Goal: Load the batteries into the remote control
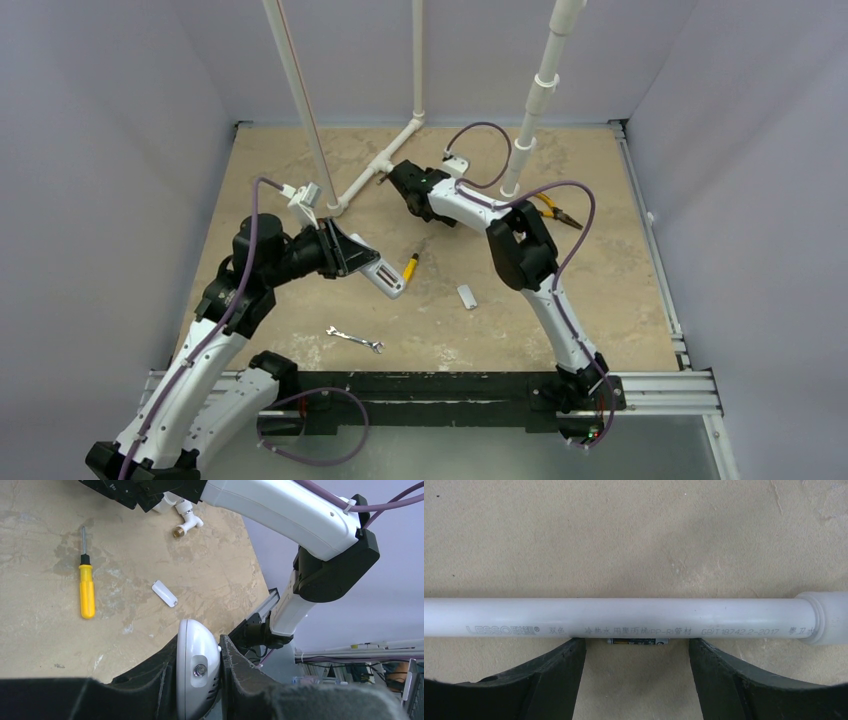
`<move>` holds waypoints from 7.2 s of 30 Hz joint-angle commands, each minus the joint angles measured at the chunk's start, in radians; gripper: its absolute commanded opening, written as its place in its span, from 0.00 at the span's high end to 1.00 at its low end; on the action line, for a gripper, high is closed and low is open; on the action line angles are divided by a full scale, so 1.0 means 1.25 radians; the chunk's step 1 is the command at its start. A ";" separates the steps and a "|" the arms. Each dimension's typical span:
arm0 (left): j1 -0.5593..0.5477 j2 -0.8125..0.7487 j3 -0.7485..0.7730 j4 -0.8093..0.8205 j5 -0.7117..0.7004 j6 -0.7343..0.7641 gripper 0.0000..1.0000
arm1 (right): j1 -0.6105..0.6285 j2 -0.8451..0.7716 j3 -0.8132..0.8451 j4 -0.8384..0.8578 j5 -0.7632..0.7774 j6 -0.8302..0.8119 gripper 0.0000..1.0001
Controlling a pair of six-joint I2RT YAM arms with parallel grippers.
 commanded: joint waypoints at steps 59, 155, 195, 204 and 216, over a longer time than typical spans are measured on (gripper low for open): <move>0.006 0.011 0.011 0.054 -0.025 0.015 1.00 | -0.077 -0.160 -0.296 0.128 -0.100 -0.169 0.76; 0.005 -0.035 0.216 -0.069 -0.032 0.019 1.00 | 0.010 0.101 0.096 0.478 -0.346 -0.314 0.42; 0.005 -0.066 0.233 -0.127 -0.071 0.054 1.00 | -0.010 0.295 0.362 0.288 -0.348 -0.189 0.73; 0.005 -0.074 0.230 -0.132 -0.077 0.054 1.00 | -0.011 0.296 0.361 0.287 -0.352 -0.187 0.84; 0.005 -0.063 0.227 -0.122 -0.070 0.053 1.00 | -0.010 0.115 0.112 0.381 -0.301 -0.204 0.82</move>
